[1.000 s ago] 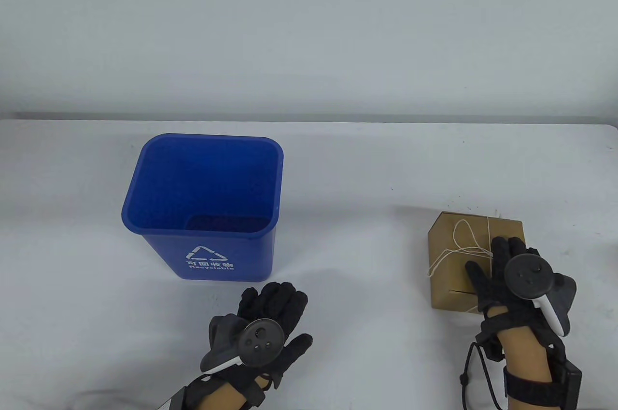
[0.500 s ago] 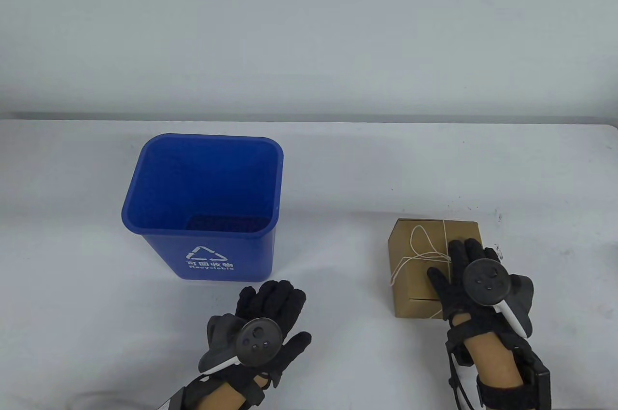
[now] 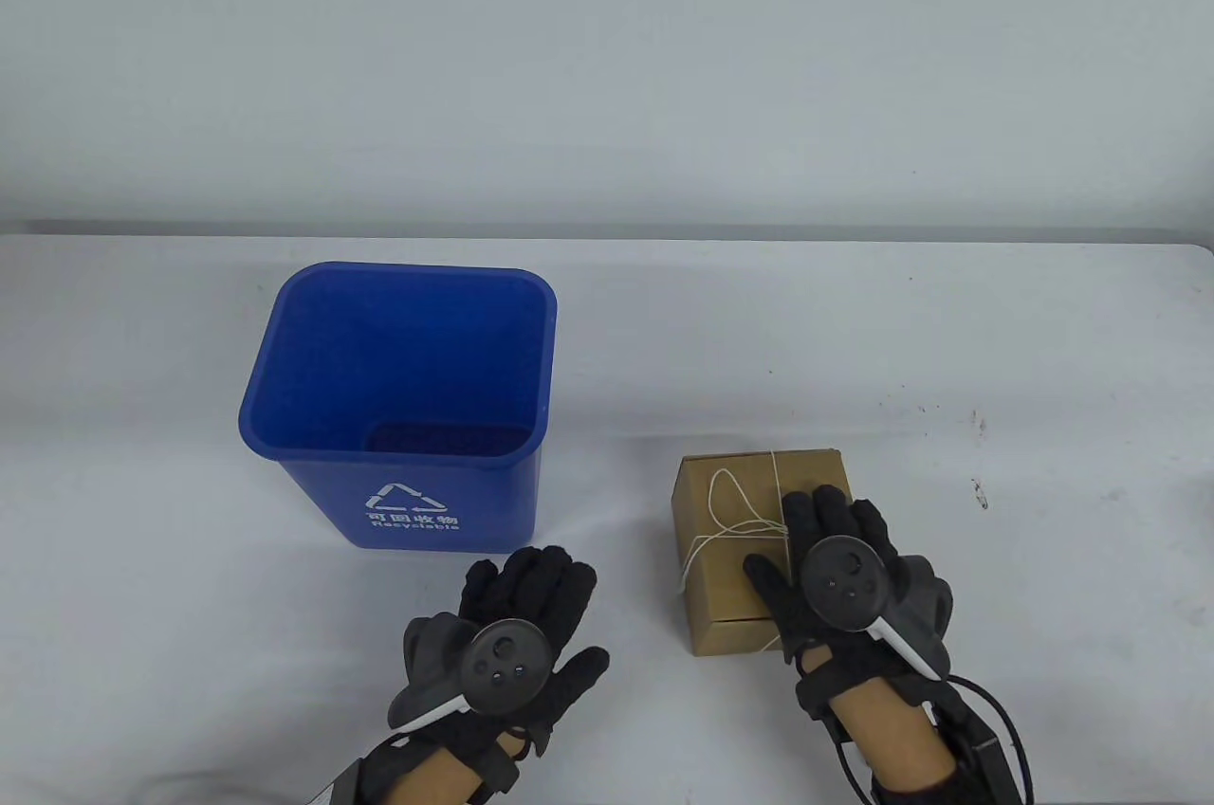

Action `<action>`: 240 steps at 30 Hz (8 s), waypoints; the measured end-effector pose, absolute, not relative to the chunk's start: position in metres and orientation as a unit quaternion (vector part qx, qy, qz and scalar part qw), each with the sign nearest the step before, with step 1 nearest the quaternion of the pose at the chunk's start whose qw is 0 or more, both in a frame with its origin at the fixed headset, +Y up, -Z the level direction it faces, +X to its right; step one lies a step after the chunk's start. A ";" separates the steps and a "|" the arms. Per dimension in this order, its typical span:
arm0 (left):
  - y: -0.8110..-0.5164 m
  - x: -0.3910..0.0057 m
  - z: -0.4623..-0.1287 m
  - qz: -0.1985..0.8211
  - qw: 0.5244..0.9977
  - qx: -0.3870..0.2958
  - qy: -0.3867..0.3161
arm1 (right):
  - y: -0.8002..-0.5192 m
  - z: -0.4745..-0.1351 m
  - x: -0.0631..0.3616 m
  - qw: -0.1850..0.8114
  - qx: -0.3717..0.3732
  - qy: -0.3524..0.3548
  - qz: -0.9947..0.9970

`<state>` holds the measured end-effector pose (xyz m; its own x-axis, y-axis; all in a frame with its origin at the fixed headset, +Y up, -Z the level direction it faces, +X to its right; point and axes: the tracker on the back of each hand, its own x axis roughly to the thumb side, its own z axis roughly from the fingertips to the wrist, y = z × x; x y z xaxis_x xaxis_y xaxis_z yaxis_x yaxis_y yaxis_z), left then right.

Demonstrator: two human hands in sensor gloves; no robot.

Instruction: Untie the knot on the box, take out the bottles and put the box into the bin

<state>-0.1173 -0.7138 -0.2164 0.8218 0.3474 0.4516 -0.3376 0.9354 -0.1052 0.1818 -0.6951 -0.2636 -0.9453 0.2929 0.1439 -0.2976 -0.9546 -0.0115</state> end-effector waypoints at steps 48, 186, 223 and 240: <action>-0.692 -0.136 -0.216 0.264 0.938 0.027 -0.222 | -0.694 -0.268 0.178 0.416 0.187 -0.011 0.890; -0.706 -0.078 -0.238 0.202 0.933 -0.029 -0.297 | -0.721 -0.311 0.247 0.238 0.013 0.004 0.971; -0.706 -0.077 -0.240 0.204 0.932 -0.034 -0.298 | -0.727 -0.303 0.179 0.377 0.210 0.025 0.902; -0.705 -0.077 -0.239 0.202 0.933 -0.032 -0.296 | -0.728 -0.308 0.198 0.267 0.169 0.014 0.949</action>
<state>-0.0770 -0.7052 -0.2392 0.7428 0.3970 0.5392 -0.3586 0.9159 -0.1804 0.1977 -0.7278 -0.3084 -0.7998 0.5119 0.3136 -0.5027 -0.8566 0.1162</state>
